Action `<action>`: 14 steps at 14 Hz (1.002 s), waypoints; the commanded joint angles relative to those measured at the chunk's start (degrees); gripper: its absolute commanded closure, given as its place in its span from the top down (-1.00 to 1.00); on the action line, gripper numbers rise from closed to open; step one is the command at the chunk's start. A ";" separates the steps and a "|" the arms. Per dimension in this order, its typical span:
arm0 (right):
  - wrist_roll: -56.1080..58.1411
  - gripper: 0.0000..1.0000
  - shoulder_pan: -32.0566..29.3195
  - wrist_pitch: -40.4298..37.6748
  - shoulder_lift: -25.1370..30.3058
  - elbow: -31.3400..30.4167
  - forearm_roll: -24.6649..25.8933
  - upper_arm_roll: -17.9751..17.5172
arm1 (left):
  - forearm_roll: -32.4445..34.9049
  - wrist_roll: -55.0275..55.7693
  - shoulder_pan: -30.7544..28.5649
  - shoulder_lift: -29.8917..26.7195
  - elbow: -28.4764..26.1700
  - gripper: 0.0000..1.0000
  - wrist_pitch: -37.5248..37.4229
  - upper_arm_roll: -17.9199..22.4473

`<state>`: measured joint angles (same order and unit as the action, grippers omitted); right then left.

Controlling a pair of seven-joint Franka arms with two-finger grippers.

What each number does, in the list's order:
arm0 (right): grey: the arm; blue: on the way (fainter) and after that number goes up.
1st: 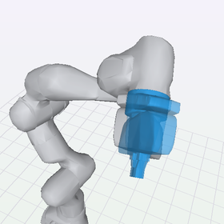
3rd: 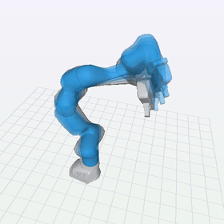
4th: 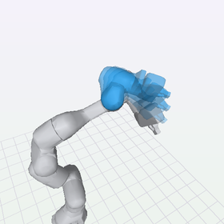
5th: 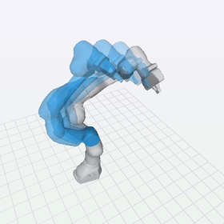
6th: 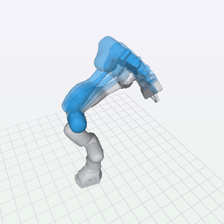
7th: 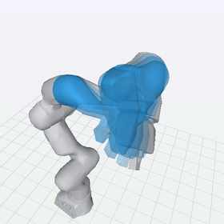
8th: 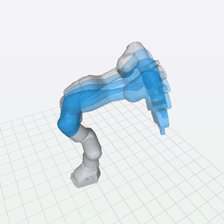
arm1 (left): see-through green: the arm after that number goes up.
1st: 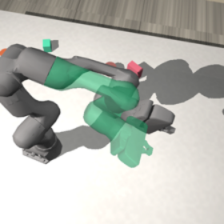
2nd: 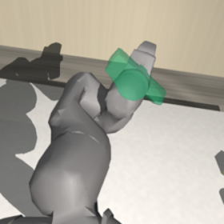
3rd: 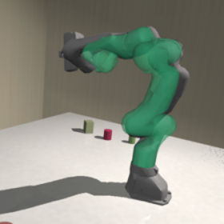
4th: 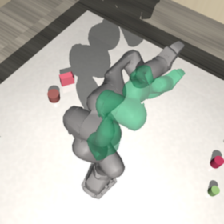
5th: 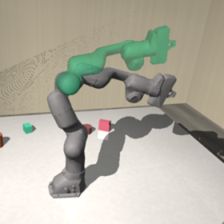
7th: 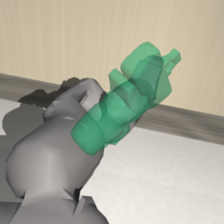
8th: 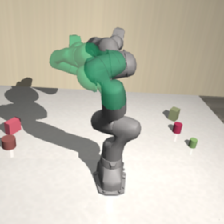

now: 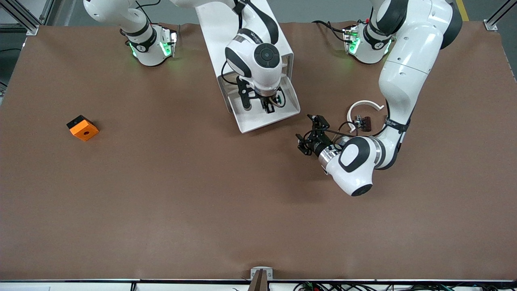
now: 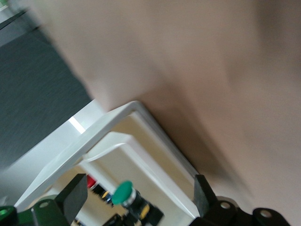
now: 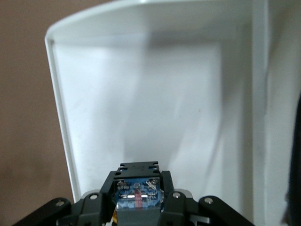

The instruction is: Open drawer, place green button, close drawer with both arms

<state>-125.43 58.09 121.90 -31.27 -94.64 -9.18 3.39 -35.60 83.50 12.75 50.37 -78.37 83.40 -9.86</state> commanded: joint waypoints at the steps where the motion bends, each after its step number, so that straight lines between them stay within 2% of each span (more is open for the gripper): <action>1: -0.78 -1.00 1.15 1.93 -1.60 1.04 -1.45 0.48 | 3.68 -7.81 0.78 -2.38 -0.73 1.00 5.88 -0.51; 6: -0.96 -1.00 1.15 1.94 -3.01 2.44 -1.45 0.48 | 10.89 -11.25 3.50 -3.61 -0.73 1.00 16.25 -0.60; 8: -0.87 -0.94 1.15 1.94 -3.01 2.44 -1.36 0.48 | 13.43 -11.26 4.74 -4.66 -0.73 1.00 16.62 -0.51; 9: -0.35 -0.32 1.15 1.94 -3.10 2.44 -1.19 0.48 | 15.10 -11.26 5.35 -5.28 -0.73 1.00 16.71 -0.51; 10: -0.17 0.07 1.06 1.85 -3.10 2.53 -1.01 0.48 | 16.60 -11.26 5.44 -5.29 -0.73 1.00 16.97 -0.51; 11: 0.96 0.91 1.15 1.85 -3.36 2.71 -0.93 0.48 | 18.87 -11.26 5.62 -5.98 -0.73 1.00 18.45 -0.51; 12: 3.15 1.00 1.15 1.68 -3.97 3.32 -0.92 0.48 | 21.16 -11.26 5.80 -6.77 -0.91 1.00 20.29 -0.68; 14: 7.11 1.00 1.24 0.63 -3.89 4.29 -0.75 0.57 | 23.28 -11.26 6.76 -7.13 -0.82 1.00 22.67 -0.51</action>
<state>-121.66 58.72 124.07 -33.80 -93.11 -9.26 3.40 -14.75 72.92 18.84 44.90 -78.12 103.92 -10.38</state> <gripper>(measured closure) 0.233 0.000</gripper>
